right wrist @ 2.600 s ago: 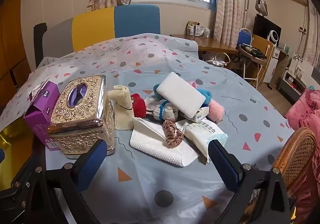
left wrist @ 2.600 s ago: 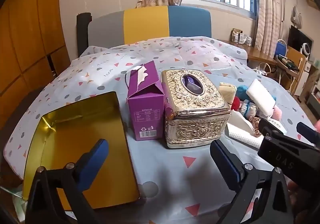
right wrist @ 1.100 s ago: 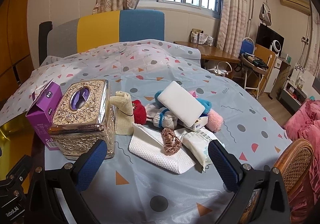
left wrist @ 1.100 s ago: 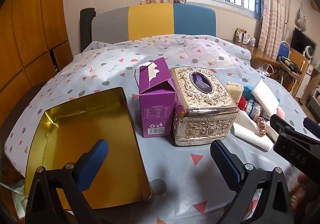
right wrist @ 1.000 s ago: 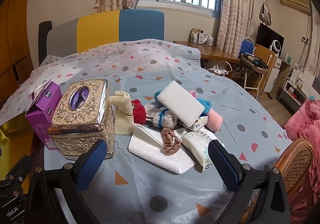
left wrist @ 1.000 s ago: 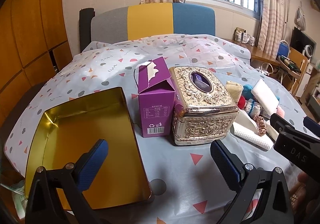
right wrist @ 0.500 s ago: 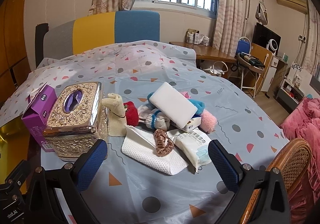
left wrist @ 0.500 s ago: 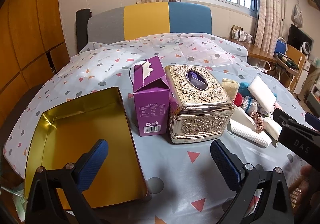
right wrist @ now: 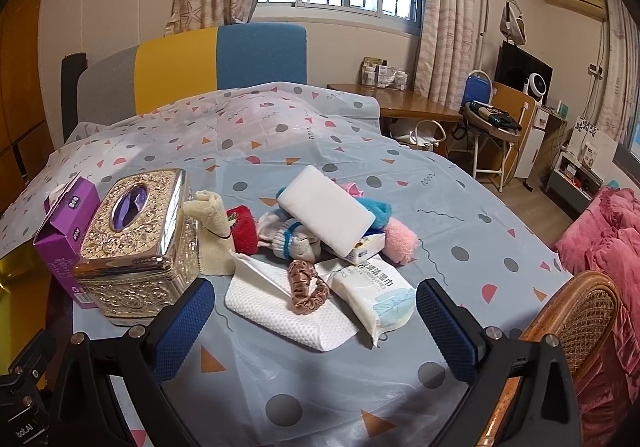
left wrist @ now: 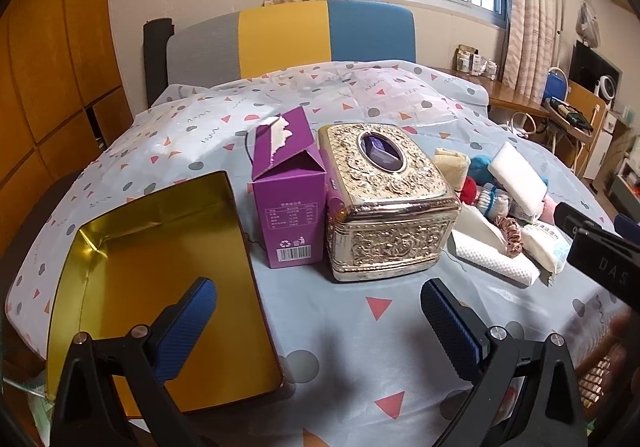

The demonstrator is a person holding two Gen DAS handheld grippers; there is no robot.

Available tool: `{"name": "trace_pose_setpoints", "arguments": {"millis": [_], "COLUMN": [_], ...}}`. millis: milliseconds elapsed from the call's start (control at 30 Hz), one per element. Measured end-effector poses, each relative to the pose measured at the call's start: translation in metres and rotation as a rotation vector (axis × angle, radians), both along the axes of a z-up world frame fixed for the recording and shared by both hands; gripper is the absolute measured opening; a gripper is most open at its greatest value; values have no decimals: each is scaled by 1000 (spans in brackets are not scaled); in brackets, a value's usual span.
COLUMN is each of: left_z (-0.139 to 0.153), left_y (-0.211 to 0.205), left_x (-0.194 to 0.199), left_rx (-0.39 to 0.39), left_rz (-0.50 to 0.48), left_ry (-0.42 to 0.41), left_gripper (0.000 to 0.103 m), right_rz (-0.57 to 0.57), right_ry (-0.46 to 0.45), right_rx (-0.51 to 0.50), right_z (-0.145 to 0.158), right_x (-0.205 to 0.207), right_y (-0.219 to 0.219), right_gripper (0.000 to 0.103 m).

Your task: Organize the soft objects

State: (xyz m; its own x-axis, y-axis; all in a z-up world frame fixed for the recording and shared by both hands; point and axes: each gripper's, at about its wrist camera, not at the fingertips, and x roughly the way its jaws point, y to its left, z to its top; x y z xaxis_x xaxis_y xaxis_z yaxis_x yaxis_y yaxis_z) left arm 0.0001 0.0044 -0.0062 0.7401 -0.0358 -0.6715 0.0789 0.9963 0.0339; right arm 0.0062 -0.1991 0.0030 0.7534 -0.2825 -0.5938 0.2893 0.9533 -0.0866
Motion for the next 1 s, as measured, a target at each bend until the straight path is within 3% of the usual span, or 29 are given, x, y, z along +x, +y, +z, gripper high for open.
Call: {"name": "trace_pose_setpoints", "arguments": {"millis": [200, 367, 533, 633, 700, 767, 833, 1000], "left_z": [-4, -9, -21, -31, -37, -39, -40, -48], "left_y": [-7, -16, -52, -68, -79, -90, -103, -145], "left_x": [3, 11, 26, 35, 38, 40, 43, 56], "left_rx": [-25, -169, -141, -149, -157, -153, -125, -83], "left_rz": [-53, -218, -317, -345, -365, -397, -432, -523], "left_ry": [33, 112, 223, 282, 311, 315, 299, 281], "left_gripper": [103, 103, 101, 90, 89, 86, 75, 76], "right_rz": [-21, -54, -86, -113, -133, -151, -161, -167], "right_ry": [-3, -14, -21, -25, -27, -28, -33, -47], "right_rx": [-1, 1, 12, 16, 18, 24, 28, 30], "right_z": [1, 6, 11, 13, 13, 14, 15, 20], "right_x": [-2, -6, -12, -17, -21, -24, -26, -31], "right_y": [-12, -30, -54, -72, -83, -93, -99, -109], "right_gripper": [103, 103, 103, 103, 103, 103, 103, 103]}}
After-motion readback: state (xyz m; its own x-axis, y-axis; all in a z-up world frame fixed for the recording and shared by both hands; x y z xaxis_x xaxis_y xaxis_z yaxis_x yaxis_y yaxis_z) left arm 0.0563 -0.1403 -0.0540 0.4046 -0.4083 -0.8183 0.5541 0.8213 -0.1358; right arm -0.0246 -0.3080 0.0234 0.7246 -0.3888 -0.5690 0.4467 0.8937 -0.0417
